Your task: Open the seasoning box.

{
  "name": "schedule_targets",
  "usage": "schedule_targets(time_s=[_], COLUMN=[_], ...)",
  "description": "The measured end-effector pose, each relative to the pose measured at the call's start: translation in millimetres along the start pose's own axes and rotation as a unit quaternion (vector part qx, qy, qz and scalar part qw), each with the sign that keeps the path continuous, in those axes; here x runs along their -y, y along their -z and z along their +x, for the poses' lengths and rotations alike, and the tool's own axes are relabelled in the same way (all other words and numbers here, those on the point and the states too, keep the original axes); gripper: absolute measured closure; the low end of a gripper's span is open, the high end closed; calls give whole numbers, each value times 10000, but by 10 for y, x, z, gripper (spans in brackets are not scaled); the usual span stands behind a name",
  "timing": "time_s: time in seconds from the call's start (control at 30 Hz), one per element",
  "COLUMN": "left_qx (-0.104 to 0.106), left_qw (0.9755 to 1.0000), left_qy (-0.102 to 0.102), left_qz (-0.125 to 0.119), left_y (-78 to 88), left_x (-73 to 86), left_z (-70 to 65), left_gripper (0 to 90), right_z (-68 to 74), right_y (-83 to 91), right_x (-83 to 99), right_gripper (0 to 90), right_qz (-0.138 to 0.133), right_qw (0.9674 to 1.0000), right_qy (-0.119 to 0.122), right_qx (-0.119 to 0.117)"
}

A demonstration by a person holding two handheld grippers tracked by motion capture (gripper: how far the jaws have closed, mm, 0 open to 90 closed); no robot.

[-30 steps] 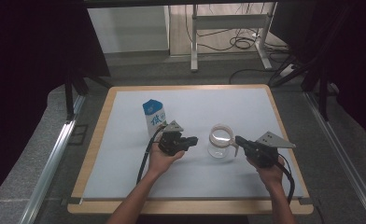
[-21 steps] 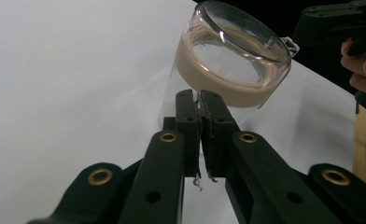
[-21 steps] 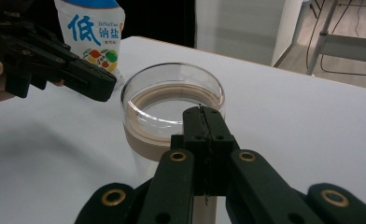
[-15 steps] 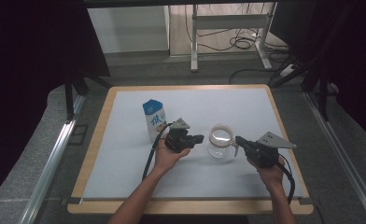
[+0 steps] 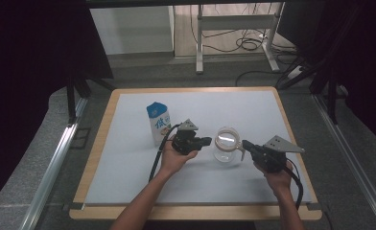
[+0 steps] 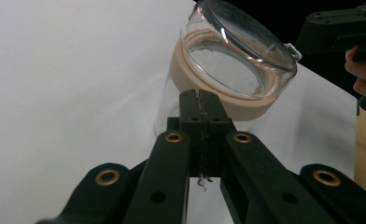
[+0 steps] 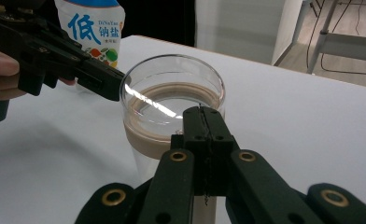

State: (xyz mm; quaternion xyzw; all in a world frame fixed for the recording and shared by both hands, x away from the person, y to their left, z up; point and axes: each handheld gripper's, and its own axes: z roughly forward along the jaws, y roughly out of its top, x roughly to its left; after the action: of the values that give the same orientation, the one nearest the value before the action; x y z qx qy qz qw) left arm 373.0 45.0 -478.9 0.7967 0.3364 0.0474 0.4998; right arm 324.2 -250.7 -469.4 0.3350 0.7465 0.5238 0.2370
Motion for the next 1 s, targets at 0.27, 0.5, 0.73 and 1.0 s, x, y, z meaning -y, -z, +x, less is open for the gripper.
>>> schedule_targets(time_s=[0.27, 0.5, 0.73, 1.0], left_qx=[11, 42, 72, 187], left_qw=[10000, 9998, 9994, 9990], left_qy=[-88, -202, -325, -394], left_qz=[16, 18, 24, 78], left_y=[-34, -52, -56, -64], left_x=[-62, -132, -212, -295], left_z=[-36, -78, -133, -180], left_gripper=[900, 900, 900, 900], right_z=[-3, -5, 20, 431], right_y=[2, -1, 19, 6], right_x=[6, 15, 15, 58], right_gripper=[900, 900, 900, 900], right_qz=[14, 23, 12, 290], right_qw=[10000, 10000, 10000, 9982], right_qy=[-1, 7, 41, 298], right_qx=[-7, -1, 64, -426])
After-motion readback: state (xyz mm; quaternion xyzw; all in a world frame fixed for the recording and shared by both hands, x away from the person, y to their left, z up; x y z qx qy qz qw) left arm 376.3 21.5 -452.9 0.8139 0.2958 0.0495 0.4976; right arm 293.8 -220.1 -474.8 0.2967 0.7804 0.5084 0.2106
